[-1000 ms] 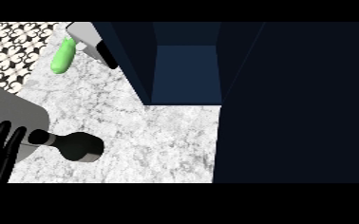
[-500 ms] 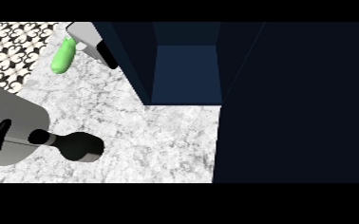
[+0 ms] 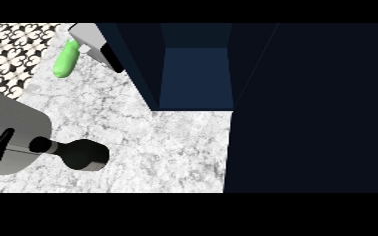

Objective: Pick up the wine, place it into the cabinet and close the cabinet

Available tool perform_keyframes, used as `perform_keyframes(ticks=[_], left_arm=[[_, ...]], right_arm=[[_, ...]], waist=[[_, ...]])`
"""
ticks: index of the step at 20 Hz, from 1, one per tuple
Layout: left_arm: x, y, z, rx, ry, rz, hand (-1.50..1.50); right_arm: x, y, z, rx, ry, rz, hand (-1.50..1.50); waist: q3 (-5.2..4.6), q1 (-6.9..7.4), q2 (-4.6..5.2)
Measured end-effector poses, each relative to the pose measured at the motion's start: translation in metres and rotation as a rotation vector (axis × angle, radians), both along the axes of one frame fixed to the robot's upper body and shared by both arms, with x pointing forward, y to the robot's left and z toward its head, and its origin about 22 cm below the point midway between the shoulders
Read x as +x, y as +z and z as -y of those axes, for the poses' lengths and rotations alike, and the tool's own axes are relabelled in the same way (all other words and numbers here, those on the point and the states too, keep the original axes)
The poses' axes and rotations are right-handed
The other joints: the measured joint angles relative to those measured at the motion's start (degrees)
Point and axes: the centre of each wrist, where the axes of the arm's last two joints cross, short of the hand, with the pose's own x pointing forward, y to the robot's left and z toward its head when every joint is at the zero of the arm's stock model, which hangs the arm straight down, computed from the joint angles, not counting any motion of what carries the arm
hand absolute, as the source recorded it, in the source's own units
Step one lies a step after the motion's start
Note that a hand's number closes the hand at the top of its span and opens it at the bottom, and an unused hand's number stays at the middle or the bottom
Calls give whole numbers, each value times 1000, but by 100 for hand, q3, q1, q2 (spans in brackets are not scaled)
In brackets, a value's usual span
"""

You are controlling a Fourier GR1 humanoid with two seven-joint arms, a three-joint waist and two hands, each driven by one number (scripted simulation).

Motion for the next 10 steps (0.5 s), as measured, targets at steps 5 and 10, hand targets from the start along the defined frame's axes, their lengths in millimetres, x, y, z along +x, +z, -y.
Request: perform_keyframes(ticks=[5, 10], left_arm=[[2, -25, -6, -14, -4, -24, -150], [12, -47, -9, -12, 33, -23, -150]], right_arm=[[-1, 1, 0, 1, -6, 0, -150], [-1, 5, -3, -1, 0, 0, -150]], waist=[[1, -8, 3], [1, -19, 6]])
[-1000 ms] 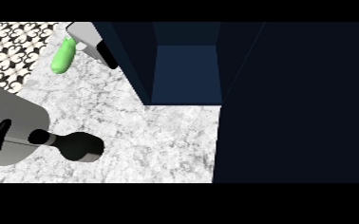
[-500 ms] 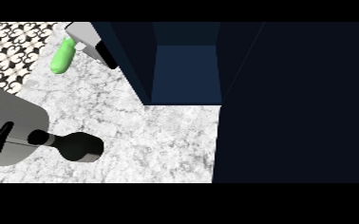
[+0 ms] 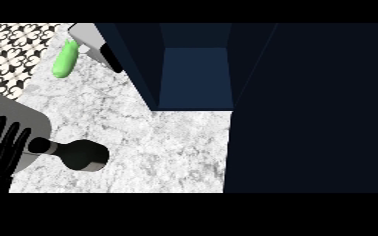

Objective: Pick up the wine, place it into the cabinet and close the cabinet

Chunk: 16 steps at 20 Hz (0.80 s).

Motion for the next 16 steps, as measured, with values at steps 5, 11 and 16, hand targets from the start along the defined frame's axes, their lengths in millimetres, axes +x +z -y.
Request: perform_keyframes(ticks=[5, 11, 16], left_arm=[[6, -23, -13, 15, 31, 1, -150], [16, -49, -26, 14, 27, -16, -150], [22, -67, -22, 5, 13, -24, -150]], right_arm=[[1, 6, 0, -3, -13, 1, -150], [4, 12, 0, 0, -26, 2, -150], [2, 8, 0, 2, -25, 3, -150]], waist=[[-1, -5, 0], [0, -4, 2], [1, -8, 1]])
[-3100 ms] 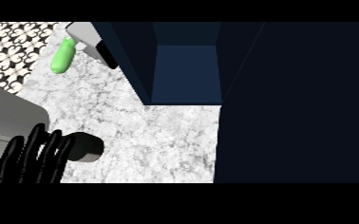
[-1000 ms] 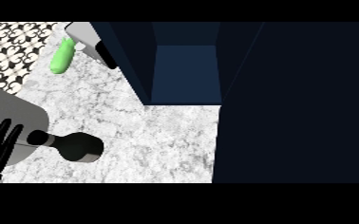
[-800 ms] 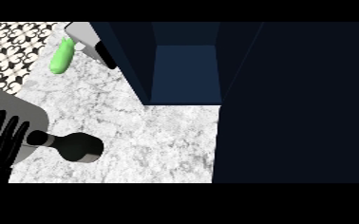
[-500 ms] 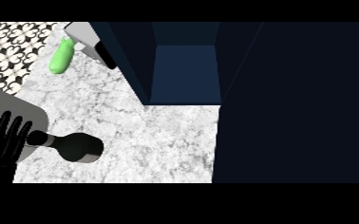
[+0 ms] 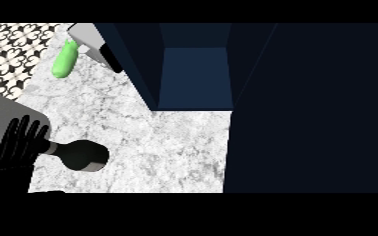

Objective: Pick up the wine, place it into the cabinet and close the cabinet

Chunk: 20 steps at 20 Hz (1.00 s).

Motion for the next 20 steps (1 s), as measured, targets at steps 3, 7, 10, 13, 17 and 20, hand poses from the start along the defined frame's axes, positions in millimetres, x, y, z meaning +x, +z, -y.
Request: perform_keyframes(ticks=[3, 7, 10, 13, 17, 20], left_arm=[[-1, -11, -7, 4, -20, -7, -150], [1, -22, -3, 0, -33, -4, -150], [1, -31, -4, -8, -32, -6, -150], [2, -41, -6, -7, -33, -8, -150], [8, -50, -6, -6, -31, -10, -150], [9, -57, -9, -4, -42, -14, -150]], right_arm=[[2, 5, 0, -7, -6, 8, -150], [1, 1, 2, -8, -5, 6, -150], [-1, -1, 0, -2, 4, 0, -150], [-2, -3, -1, -4, 12, -5, -150], [-3, -4, -5, 1, 25, -10, -150], [-1, -2, -4, -1, 14, -2, -150]], waist=[[-1, 6, 0], [0, 1, -1], [1, 1, -1], [1, 3, 0], [0, 0, 0], [0, 8, 2]])
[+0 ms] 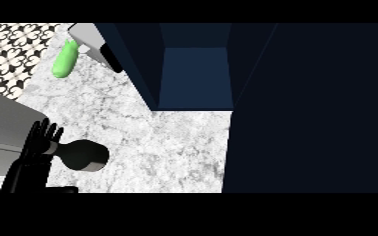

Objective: Pick up the wine, place it into the cabinet and close the cabinet

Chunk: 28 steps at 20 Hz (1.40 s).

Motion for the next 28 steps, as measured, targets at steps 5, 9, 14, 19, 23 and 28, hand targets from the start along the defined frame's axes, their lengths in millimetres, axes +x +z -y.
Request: perform_keyframes(ticks=[5, 9, 14, 19, 23, 28], left_arm=[[5, -11, 8, 1, 2, -9, -150], [8, -22, 8, -2, 3, -20, -150], [11, -33, 9, -15, -16, -26, -150], [13, -49, 15, -38, -28, -27, -150], [18, -51, 14, -63, -29, -11, -150], [22, -57, 19, -109, -72, -3, 150]], right_arm=[[1, 3, 3, -10, -15, 5, -150], [0, -3, 3, -9, -5, 8, -150], [1, 2, 3, -16, -13, 7, -150], [2, 5, 1, -13, -2, 7, -150], [3, 6, 1, -14, -4, 14, -150], [3, 7, 4, -25, -14, 15, -150]], waist=[[2, -1, 0], [1, -8, 1], [0, -4, 1], [-1, -9, 2], [0, -5, 2], [3, -13, -1]])
